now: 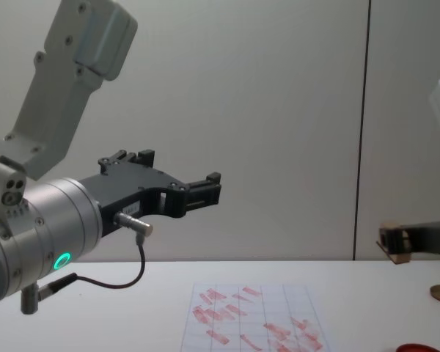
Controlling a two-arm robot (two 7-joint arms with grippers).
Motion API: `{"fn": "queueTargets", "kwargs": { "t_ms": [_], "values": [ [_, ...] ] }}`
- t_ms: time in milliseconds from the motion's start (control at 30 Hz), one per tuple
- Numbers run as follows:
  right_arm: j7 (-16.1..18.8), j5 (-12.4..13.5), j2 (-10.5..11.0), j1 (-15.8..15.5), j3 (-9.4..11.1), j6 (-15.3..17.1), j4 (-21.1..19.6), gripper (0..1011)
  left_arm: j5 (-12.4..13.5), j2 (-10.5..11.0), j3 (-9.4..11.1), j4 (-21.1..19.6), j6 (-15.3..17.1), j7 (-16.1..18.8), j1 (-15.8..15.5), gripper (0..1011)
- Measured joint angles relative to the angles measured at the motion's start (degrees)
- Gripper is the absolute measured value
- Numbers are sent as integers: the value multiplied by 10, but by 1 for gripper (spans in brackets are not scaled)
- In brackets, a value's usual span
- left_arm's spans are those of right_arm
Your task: Use the one hand to pick up the stamp and affix it onto the A4 paper.
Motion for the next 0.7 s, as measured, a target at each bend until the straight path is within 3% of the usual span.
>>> {"fn": "queueTargets", "kwargs": {
  "t_ms": [333, 700],
  "values": [
    [10, -13, -14, -3, -16, 30, -12, 217, 0, 0, 0, 0, 0, 0, 0, 993],
    [15, -30, -41, 11, -38, 68, 37, 217, 0, 0, 0, 0, 0, 0, 0, 993]
  ]
}}
